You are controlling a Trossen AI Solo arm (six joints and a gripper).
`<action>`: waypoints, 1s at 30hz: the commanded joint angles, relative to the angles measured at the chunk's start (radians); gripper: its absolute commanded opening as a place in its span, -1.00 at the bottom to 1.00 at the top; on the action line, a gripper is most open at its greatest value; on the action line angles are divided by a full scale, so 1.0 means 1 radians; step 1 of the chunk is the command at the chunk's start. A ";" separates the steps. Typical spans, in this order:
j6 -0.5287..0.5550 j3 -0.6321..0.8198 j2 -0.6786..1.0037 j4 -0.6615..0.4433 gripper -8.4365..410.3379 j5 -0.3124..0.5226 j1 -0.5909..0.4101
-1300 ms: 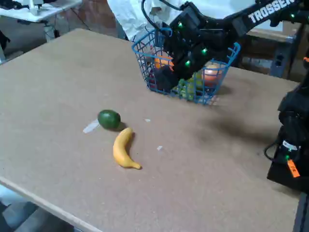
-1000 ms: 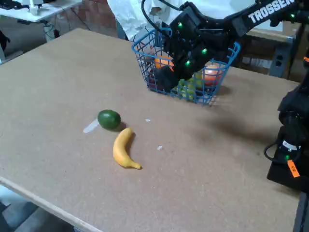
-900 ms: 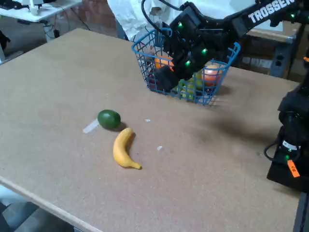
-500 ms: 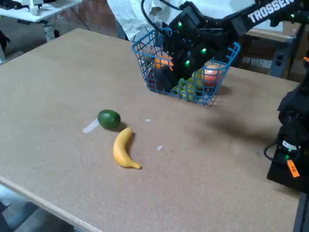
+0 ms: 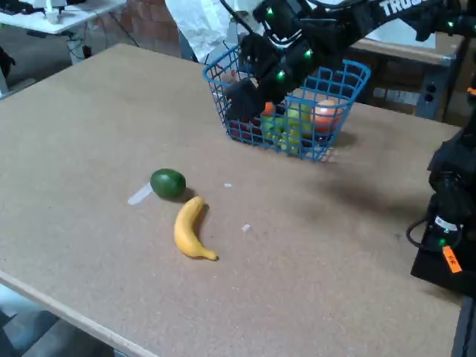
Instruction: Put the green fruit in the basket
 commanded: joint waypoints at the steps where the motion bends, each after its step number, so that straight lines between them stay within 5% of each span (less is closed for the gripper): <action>1: -0.016 0.036 0.058 -0.041 0.93 -0.006 0.001; 16: 0.032 0.529 0.536 -0.335 0.92 -0.002 0.117; 30: 0.095 0.900 0.803 -0.571 0.94 0.032 0.161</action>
